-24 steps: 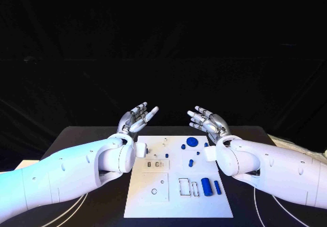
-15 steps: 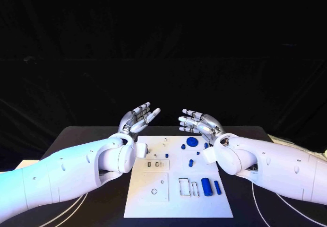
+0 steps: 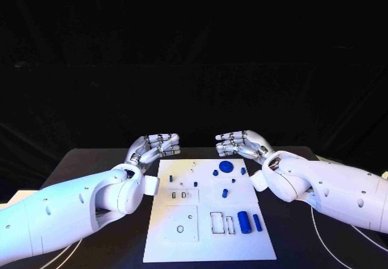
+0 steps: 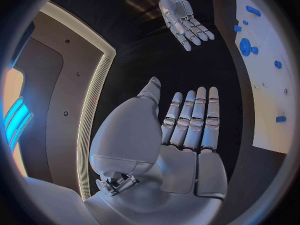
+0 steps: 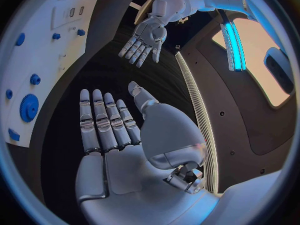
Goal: Assemble the parts on the task board
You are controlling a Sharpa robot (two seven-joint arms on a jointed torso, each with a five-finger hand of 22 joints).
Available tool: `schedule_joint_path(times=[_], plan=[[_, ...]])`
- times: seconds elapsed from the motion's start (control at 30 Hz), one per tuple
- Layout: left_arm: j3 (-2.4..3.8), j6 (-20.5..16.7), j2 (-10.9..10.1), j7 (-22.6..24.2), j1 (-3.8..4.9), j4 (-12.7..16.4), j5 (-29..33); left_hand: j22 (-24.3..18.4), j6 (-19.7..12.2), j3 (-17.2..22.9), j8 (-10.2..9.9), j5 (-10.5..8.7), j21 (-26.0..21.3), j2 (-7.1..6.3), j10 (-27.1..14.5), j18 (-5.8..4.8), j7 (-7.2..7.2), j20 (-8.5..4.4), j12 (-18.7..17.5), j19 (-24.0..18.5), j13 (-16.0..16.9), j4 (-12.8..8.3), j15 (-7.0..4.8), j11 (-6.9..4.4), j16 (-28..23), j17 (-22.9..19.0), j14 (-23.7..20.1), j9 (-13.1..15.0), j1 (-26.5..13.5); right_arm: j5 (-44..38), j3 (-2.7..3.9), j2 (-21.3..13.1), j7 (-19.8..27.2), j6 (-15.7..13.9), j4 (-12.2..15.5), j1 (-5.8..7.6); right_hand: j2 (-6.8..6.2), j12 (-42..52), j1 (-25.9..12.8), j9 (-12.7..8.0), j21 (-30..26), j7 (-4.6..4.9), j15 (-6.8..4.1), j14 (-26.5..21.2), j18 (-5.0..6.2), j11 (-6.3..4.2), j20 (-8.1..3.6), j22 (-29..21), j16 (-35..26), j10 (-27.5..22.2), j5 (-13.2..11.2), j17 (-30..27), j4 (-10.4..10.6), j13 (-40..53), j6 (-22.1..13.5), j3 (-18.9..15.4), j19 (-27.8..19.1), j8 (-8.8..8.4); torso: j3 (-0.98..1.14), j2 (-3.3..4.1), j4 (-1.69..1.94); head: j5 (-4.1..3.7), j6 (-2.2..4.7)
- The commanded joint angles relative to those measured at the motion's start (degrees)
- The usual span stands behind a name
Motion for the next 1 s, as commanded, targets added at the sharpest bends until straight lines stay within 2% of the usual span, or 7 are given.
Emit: schedule_joint_path(times=[0.03,0.3,0.43,0.63,0.8,0.87,1.0], plan=[[0.13,3.35,-1.2,0.61,0.17,1.61,-2.11,0.02,2.05,-0.57,0.37,-0.22,0.57,0.8,2.58,1.12,0.58,-0.78,0.33,3.38,0.12,-0.91,-0.91,-0.71,0.72,0.67,3.28,-0.11,-0.03,-7.81,0.2,-0.62,-1.16,-1.04,0.12,0.48,-0.66,0.2,1.38,0.32,2.03,2.29,-1.7,7.28,1.58,-1.35,-1.0,0.23,0.67,6.61,0.03,0.19,-1.79,0.1,8.46,2.53,4.69,0.22,-0.19,1.85,0.13,-0.23,0.49],[0.59,4.57,-4.3,-0.45,0.25,6.3,-1.94,-0.59,4.2,-1.65,-0.16,-0.19,0.19,1.82,6.13,1.12,-0.08,-2.0,0.36,7.64,0.32,-2.48,-2.11,-1.68,0.78,2.29,7.35,-0.28,0.06,-21.01,0.71,-1.27,-4.66,-0.81,-0.7,2.19,-3.07,0.0,2.85,0.41,7.2,1.12,-4.54,15.02,1.47,-3.09,-4.61,2.05,1.88,11.98,-0.51,0.62,-1.93,0.2,12.13,6.34,12.79,0.44,-0.32,4.32,0.56,-0.7,1.5],[0.82,5.39,-5.6,-1.31,0.26,8.85,-0.58,-0.75,4.89,-2.02,-0.43,-0.19,0.07,2.15,7.7,1.13,-0.39,-2.5,0.46,9.34,0.56,-3.06,-2.63,-2.08,0.93,3.24,8.97,-0.27,0.07,-32.2,1.13,-1.22,-8.96,0.2,-1.35,2.91,-5.0,-0.13,4.04,0.4,10.84,0.5,-6.02,19.49,1.43,-4.03,-6.52,3.86,3.13,14.27,-1.02,1.31,-1.89,0.23,13.26,6.82,16.22,0.39,-0.48,5.4,0.77,-1.01,1.97],[1.21,6.45,-6.97,-2.51,0.4,12.48,0.87,-0.8,5.02,-2.14,-0.54,-0.21,0.0,2.18,7.97,1.12,-0.45,-2.62,0.42,9.78,0.6,-3.28,-2.76,-2.16,0.98,3.53,9.35,-0.27,0.1,-49.96,1.64,-1.05,-16.91,3.63,-1.23,4.11,-7.28,-0.3,4.86,0.44,20.15,-0.99,-9.26,30.39,1.42,-5.92,-9.88,8.94,8.08,17.09,-1.26,4.28,-1.51,0.31,15.07,5.77,23.27,0.45,-0.61,7.26,1.17,-1.55,2.47],[1.52,6.74,-7.54,-2.97,0.58,14.84,1.19,-0.83,4.99,-2.2,-0.6,-0.22,-0.05,2.13,7.95,1.11,-0.43,-2.64,0.36,9.83,0.59,-3.36,-2.75,-2.14,0.93,3.58,9.34,-0.28,0.12,-61.04,1.8,-0.75,-21.75,6.63,-0.39,5.13,-7.97,-0.69,3.26,0.38,26.47,-2.4,-10.63,34.37,1.41,-6.91,-11.3,12.7,15.93,17.87,-2.08,9.07,-0.6,0.3,15.74,5.66,25.47,0.25,-0.72,8.69,1.43,-1.92,2.81],[1.59,6.78,-7.61,-3.06,0.61,15.31,1.23,-0.85,4.95,-2.24,-0.66,-0.22,-0.1,2.11,7.91,1.09,-0.4,-2.64,0.3,9.86,0.58,-3.41,-2.74,-2.12,0.88,3.61,9.3,-0.3,0.12,-63.47,1.82,-0.58,-22.66,7.52,-0.2,5.38,-8.68,-0.73,2.78,0.34,29.52,-2.43,-10.74,33.79,1.21,-6.96,-11.49,14.73,21.77,17.66,-2.26,12.82,-0.46,0.3,15.73,6.12,24.89,0.13,-0.77,9.16,1.55,-2.04,3.01],[1.67,6.86,-7.71,-3.22,0.64,15.96,1.28,-0.86,4.94,-2.24,-0.67,-0.22,-0.12,2.11,7.9,1.09,-0.39,-2.64,0.29,9.86,0.58,-3.42,-2.73,-2.11,0.87,3.61,9.29,-0.3,0.12,-67.14,1.84,-0.16,-23.94,9.18,0.16,5.73,-9.15,-0.79,2.15,0.36,33.64,-2.57,-10.79,33.9,1.23,-7.11,-11.33,17.46,26.57,16.46,-2.63,16.61,0.17,0.28,15.7,6.92,24.06,0.17,-0.82,9.84,1.7,-2.28,3.05]])
